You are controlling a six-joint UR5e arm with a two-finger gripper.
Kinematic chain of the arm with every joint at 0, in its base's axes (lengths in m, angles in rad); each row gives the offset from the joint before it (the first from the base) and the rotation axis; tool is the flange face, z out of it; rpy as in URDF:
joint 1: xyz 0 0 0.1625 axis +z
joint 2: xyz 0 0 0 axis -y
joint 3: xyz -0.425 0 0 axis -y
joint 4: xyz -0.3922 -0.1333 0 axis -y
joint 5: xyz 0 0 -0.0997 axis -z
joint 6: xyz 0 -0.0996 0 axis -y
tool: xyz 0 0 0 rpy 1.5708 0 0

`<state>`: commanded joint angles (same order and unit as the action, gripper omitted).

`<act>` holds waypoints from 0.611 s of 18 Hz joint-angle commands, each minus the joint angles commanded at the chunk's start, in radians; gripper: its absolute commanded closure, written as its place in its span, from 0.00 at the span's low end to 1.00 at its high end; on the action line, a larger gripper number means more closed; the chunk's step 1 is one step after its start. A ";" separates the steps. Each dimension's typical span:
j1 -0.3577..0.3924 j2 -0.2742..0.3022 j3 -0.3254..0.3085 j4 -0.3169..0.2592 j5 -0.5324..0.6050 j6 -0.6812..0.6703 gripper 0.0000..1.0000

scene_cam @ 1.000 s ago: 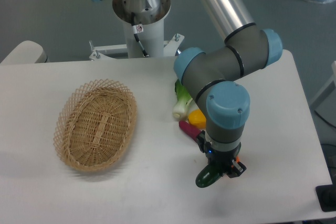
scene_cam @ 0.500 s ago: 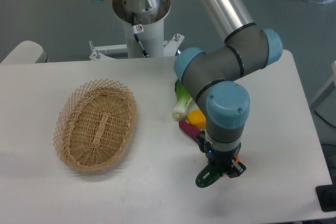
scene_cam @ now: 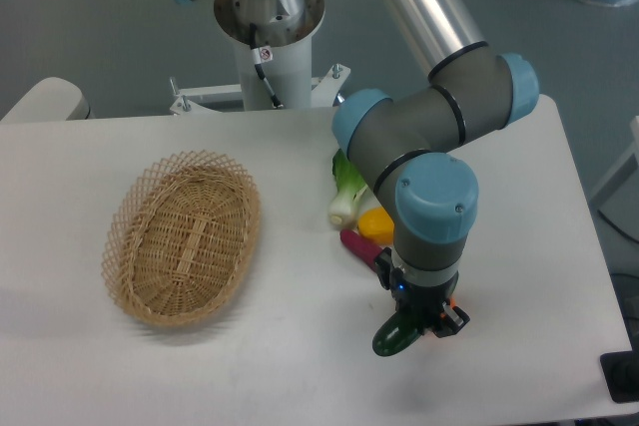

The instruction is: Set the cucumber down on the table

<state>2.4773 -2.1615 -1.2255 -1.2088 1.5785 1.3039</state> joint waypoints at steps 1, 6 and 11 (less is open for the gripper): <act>0.006 0.006 -0.015 0.002 -0.002 0.002 0.93; 0.018 0.022 -0.037 0.003 0.000 0.006 0.93; 0.008 0.052 -0.110 0.021 0.009 0.003 0.93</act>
<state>2.4851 -2.1093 -1.3359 -1.1873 1.5877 1.3070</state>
